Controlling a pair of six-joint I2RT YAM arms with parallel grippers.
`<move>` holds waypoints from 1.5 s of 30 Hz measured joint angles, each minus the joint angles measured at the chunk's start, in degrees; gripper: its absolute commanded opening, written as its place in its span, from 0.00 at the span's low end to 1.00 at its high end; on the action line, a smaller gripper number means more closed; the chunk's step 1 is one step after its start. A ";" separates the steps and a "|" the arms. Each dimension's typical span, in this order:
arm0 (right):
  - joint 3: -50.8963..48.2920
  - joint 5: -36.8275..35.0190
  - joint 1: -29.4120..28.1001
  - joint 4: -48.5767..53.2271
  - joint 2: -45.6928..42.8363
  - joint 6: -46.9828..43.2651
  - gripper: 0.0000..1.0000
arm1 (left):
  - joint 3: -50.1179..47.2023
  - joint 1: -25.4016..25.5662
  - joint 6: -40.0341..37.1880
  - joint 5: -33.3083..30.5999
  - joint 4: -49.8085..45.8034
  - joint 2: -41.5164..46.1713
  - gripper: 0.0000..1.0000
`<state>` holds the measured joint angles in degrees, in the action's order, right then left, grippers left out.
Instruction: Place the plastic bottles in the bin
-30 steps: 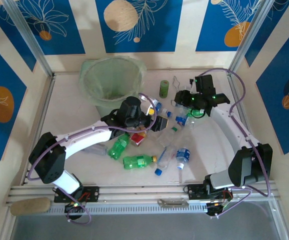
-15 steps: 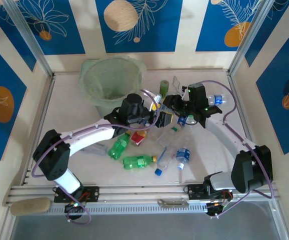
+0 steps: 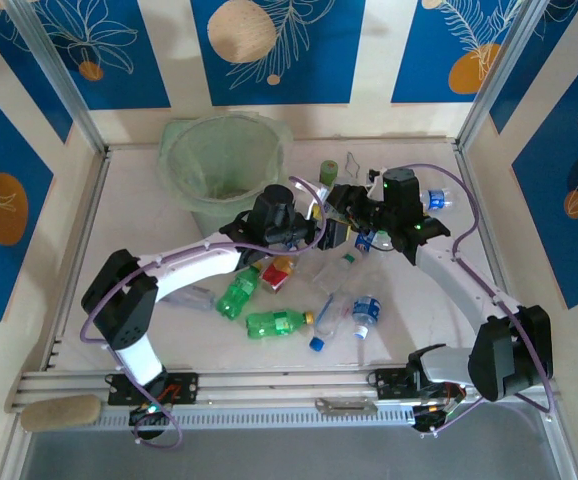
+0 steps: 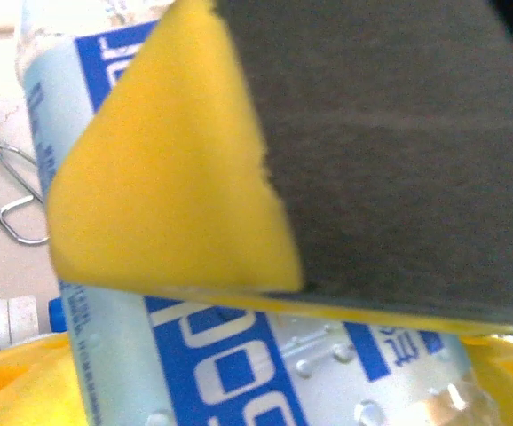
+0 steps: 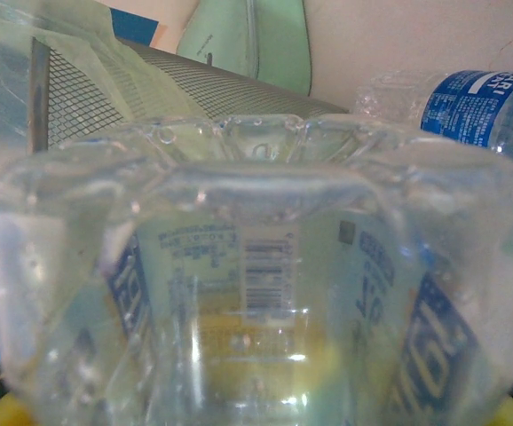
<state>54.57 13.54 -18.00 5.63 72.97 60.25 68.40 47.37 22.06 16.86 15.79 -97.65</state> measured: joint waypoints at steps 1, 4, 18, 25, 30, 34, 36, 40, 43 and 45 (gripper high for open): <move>-0.09 0.00 0.00 -0.13 0.00 0.24 0.48 | -0.02 0.00 -0.07 -0.02 0.13 0.04 0.81; -0.39 0.02 0.00 -0.98 0.02 0.87 0.49 | -0.57 0.00 0.02 -0.39 1.40 0.22 0.77; -0.98 -0.44 -0.42 -3.76 1.40 2.25 0.71 | -2.75 0.00 2.01 -2.32 3.48 1.22 0.46; -0.61 2.64 2.47 -2.25 0.76 2.10 0.73 | -3.69 0.00 1.60 -2.36 4.37 1.68 0.47; -0.52 2.16 8.94 0.22 -4.09 0.37 0.73 | -4.42 0.00 1.36 -2.99 3.23 2.89 0.47; -0.52 0.83 14.01 2.56 -9.62 -1.22 0.75 | -4.33 -0.26 -0.31 -4.09 1.75 5.14 0.47; -0.68 -0.04 15.61 3.61 -11.89 -1.81 0.76 | -3.65 -0.46 -1.68 -4.87 -0.09 6.45 0.47; -2.10 -1.44 17.25 4.74 -14.86 -2.45 0.76 | 0.15 -0.96 -5.73 -7.63 -4.81 8.85 0.46; -3.76 -1.75 17.38 4.98 -15.10 -2.38 0.76 | 2.38 -1.77 -8.98 -10.19 -7.50 11.78 0.46; -4.79 -1.75 17.38 5.18 -14.71 -2.36 0.76 | 3.32 -2.54 -11.13 -11.93 -8.66 13.99 0.46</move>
<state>49.78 11.79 -0.62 10.81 58.26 57.89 71.72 44.84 10.94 4.93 7.14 -83.66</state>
